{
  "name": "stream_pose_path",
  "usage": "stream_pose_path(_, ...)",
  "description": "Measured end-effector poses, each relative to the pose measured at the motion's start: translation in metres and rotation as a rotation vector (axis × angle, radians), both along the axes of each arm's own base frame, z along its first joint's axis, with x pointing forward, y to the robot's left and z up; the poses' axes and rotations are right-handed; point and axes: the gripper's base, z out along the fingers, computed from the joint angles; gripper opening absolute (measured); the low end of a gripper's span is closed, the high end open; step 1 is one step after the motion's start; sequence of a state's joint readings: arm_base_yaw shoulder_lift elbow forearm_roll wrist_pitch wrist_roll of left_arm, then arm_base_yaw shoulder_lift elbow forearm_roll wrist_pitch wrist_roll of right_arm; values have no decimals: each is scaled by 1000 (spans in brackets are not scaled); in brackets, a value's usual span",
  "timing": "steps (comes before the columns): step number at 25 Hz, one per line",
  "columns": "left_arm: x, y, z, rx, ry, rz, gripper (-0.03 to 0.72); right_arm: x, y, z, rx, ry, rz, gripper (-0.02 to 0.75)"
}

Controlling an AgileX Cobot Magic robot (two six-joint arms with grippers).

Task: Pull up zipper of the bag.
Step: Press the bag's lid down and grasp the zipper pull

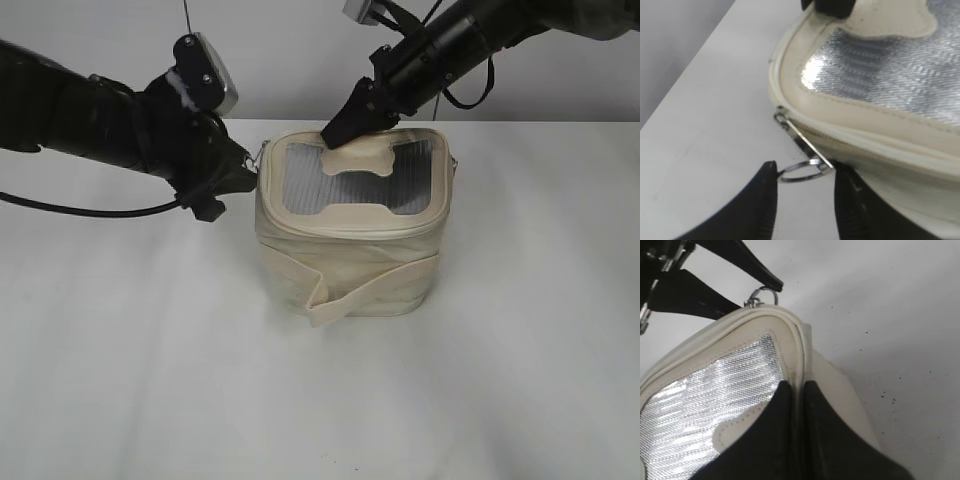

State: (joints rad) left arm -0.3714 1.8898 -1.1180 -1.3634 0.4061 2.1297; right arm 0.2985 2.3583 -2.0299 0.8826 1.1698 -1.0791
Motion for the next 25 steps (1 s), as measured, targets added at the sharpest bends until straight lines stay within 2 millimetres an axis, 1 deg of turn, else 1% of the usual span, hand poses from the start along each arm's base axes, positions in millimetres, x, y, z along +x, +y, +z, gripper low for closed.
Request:
stream_pose_path(3,-13,2,3,-7,17,-8,275,0,0,0,3,12,-11,44)
stream_pose_path(11,-35,9,6,-41,83,33,264,-1,3,1,19,46,-26,44)
stream_pose_path(12,-38,10,6,-47,93,36,211,-1,3,1,20,53,-32,44)
stream_pose_path(13,-41,11,7,-49,95,39,130,-1,3,1,20,59,-37,44)
stream_pose_path(14,-44,12,7,-51,101,43,78,-1,3,1,20,62,-39,44)
stream_pose_path(16,-50,13,8,-58,113,35,33,-1,3,1,20,66,-43,44)
stream_pose_path(20,-56,14,6,-61,132,25,9,-1,3,1,20,71,-48,43)
stream_pose_path(25,-55,15,6,-62,129,52,8,-1,3,1,20,73,-49,43)
